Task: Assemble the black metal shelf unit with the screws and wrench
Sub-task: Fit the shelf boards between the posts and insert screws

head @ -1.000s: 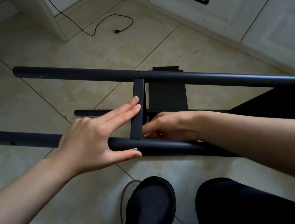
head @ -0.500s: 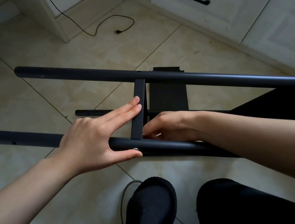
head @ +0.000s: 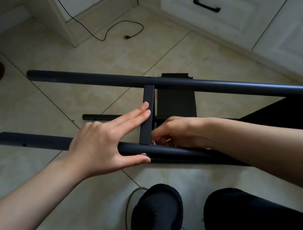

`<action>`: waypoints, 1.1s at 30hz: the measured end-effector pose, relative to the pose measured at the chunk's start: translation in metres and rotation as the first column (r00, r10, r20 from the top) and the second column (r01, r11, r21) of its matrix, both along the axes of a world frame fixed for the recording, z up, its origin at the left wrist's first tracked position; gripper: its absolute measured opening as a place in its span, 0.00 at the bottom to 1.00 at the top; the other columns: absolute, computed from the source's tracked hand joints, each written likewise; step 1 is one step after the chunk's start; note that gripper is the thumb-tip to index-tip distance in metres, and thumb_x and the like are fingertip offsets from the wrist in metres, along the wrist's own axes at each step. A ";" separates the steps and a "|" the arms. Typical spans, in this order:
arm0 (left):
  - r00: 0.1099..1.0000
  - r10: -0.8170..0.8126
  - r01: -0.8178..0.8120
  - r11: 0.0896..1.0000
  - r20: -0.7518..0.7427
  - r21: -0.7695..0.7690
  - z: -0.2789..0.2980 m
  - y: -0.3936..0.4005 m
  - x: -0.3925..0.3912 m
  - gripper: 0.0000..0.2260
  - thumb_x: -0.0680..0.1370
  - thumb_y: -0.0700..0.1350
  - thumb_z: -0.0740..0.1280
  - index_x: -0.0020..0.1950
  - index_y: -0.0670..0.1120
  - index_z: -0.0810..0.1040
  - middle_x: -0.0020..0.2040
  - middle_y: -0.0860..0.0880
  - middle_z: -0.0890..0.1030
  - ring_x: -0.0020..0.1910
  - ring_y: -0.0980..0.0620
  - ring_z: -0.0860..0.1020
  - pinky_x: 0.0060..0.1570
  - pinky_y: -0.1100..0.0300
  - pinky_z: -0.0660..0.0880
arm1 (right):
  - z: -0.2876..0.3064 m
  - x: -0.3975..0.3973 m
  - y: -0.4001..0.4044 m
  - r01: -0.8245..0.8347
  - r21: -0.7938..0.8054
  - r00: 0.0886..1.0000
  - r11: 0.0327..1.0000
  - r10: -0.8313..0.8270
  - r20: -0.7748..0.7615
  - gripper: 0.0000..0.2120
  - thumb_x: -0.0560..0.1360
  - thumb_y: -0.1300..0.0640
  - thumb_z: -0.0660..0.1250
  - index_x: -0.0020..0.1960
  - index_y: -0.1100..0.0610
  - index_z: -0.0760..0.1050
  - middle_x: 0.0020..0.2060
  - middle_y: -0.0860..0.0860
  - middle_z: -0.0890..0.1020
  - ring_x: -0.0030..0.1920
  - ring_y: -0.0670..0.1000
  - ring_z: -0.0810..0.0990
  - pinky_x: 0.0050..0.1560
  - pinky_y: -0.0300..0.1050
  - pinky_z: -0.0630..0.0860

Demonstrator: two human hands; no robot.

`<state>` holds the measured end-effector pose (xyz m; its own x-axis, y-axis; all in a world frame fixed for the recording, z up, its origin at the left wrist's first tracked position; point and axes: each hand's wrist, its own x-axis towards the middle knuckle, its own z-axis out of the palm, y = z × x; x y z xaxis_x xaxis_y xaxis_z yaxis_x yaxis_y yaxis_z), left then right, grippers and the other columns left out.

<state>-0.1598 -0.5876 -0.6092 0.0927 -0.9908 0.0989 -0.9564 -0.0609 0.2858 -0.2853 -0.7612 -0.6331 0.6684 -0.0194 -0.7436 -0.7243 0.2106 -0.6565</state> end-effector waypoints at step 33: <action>0.602 0.512 -0.709 0.696 -0.612 -0.114 0.010 0.046 -0.061 0.02 0.74 0.43 0.75 0.46 0.48 0.83 0.36 0.55 0.84 0.37 0.59 0.83 0.41 0.63 0.80 | 0.095 -0.024 -0.042 0.137 -0.913 0.971 0.384 0.129 0.200 0.09 0.78 0.60 0.64 0.53 0.55 0.83 0.45 0.49 0.81 0.47 0.49 0.77 0.47 0.38 0.69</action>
<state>-0.2212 -0.5411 -0.5990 0.7942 -0.5928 0.1337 -0.4277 -0.3890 0.8160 -0.3095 -0.8028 -0.5384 0.7910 -0.6013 -0.1128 -0.5470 -0.6125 -0.5706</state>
